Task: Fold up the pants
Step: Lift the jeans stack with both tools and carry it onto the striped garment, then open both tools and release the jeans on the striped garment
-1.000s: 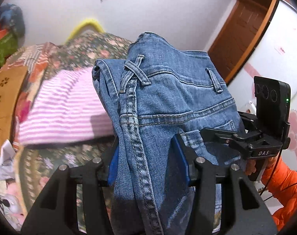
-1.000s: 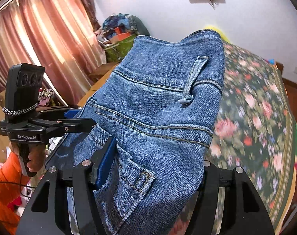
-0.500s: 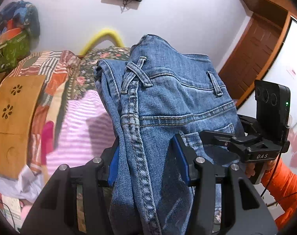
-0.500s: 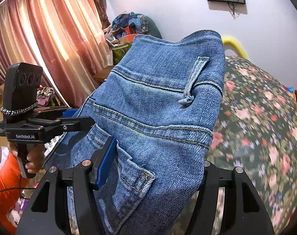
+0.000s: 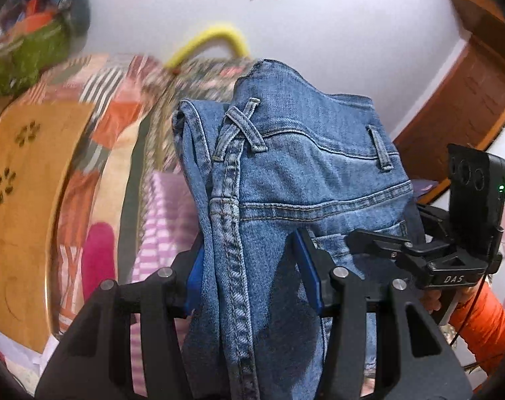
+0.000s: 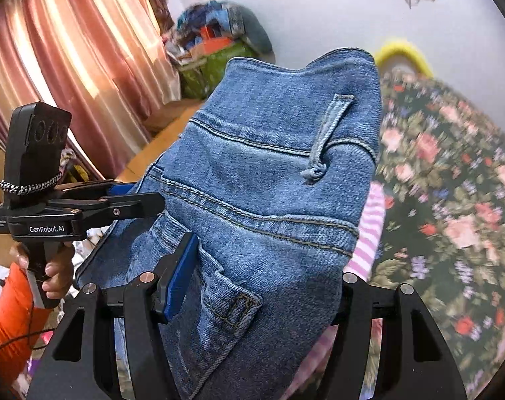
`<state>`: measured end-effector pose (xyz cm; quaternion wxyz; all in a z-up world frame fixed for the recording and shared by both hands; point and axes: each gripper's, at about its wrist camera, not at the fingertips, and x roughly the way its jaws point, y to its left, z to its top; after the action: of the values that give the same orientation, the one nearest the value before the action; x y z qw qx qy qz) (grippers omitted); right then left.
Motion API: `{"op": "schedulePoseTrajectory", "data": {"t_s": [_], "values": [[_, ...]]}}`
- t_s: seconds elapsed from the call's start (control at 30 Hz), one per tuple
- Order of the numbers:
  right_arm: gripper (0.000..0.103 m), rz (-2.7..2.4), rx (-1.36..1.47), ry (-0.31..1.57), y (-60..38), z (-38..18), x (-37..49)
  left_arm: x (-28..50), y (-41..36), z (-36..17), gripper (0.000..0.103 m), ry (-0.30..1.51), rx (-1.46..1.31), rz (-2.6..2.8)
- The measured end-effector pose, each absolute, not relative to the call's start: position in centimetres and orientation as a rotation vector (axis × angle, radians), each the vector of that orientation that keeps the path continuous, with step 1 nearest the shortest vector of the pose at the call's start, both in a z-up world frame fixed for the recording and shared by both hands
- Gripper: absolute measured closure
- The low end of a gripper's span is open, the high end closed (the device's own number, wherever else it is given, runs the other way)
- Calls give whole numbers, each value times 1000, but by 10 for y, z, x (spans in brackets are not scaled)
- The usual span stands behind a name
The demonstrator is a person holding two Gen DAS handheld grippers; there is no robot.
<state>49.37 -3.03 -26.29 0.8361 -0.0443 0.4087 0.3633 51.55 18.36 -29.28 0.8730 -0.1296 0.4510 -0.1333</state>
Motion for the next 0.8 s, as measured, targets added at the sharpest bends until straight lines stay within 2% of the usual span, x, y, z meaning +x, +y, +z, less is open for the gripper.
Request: {"op": "schedulePoseTrajectory", "data": {"t_s": [0.07,0.17,0.27,0.3,0.47,0.8], "values": [[45,728,-133,915,-27,-283,502,525,189,-318,53,991,-254,-230],[42,731,-95,930,-38,-294,503,529,203,-344,47,1020,-324,-253],[31,688,-98,936,-47,-294,497,526,212,-352,43,1014,-392,-266],[31,688,-90,942,-51,-292,495,524,213,-350,43,1010,-389,-259],[31,650,-109,925,-71,-269,475,497,204,-321,44,955,-239,-149],[31,587,-222,686,-92,-182,391,408,171,-234,44,780,-156,-42]]}}
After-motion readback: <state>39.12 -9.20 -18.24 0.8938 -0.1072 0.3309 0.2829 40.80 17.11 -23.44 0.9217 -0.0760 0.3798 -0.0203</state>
